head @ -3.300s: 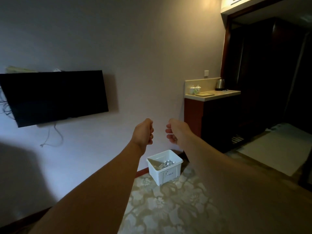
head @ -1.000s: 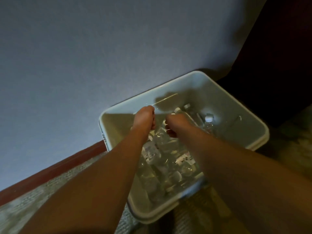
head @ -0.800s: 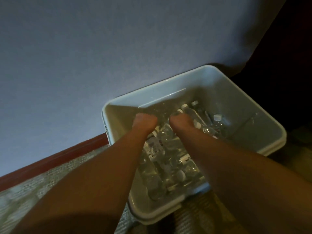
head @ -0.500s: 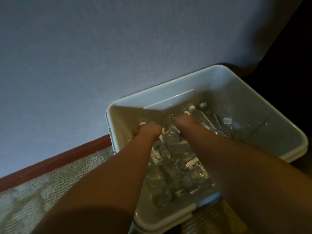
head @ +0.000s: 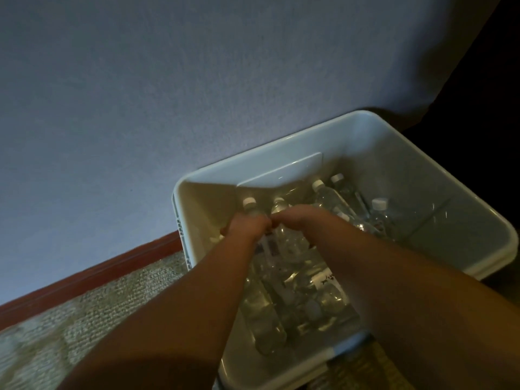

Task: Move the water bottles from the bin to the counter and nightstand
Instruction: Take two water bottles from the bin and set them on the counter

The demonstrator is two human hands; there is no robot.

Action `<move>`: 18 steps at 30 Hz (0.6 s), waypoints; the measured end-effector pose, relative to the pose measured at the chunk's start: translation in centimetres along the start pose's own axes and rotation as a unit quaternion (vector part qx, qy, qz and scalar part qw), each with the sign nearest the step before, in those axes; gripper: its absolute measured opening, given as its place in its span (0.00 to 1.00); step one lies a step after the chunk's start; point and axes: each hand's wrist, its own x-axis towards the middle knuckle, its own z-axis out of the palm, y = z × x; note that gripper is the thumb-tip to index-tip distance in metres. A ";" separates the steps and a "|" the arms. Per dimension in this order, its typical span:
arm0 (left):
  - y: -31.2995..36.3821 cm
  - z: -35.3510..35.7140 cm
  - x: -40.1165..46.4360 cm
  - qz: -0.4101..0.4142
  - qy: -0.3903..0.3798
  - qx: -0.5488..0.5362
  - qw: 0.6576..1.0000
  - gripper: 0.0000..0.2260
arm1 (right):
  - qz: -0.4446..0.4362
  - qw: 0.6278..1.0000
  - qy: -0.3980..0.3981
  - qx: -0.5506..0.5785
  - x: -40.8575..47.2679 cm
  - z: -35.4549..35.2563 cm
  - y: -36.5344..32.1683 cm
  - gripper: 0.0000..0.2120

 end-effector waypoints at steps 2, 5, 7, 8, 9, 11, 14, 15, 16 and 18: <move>0.1 0.2 -0.5 0.026 -0.005 -0.047 0.999 0.22 | 0.013 0.996 0.000 0.086 -0.1 -0.8 1.8 0.12; -0.1 0.4 -1.1 0.017 -0.059 -0.158 0.986 0.23 | -0.004 0.973 -0.035 0.230 -0.8 -1.6 4.4 0.16; 0.1 0.4 -1.6 0.002 -0.093 -0.253 0.963 0.14 | -0.031 0.955 -0.030 0.295 -1.4 -2.2 5.1 0.25; 0.4 0.4 -2.0 -0.003 -0.115 -0.292 0.949 0.10 | -0.044 0.944 -0.012 0.327 -2.1 -2.5 4.9 0.29; 0.6 0.5 -2.3 -0.001 -0.142 -0.320 0.937 0.08 | -0.064 0.928 0.008 0.366 -2.6 -2.8 4.6 0.30; 1.6 0.6 -3.4 0.017 -0.193 -0.336 0.922 0.13 | -0.100 0.886 0.017 0.452 -3.5 -3.8 4.1 0.28; 4.2 0.0 -6.2 0.093 -0.231 -0.297 0.922 0.23 | -0.140 0.833 -0.008 0.535 -7.4 -5.7 3.2 0.26; 5.6 -0.5 -7.3 0.120 -0.236 -0.289 0.920 0.26 | -0.154 0.822 -0.018 0.549 -9.0 -6.5 2.8 0.24; 7.1 -1.1 -8.5 0.140 -0.241 -0.294 0.914 0.27 | -0.163 0.814 -0.028 0.557 -10.8 -7.5 2.2 0.23; 10.7 -2.6 -11.4 0.171 -0.259 -0.323 0.894 0.27 | -0.188 0.799 -0.041 0.570 -14.8 -9.4 0.6 0.25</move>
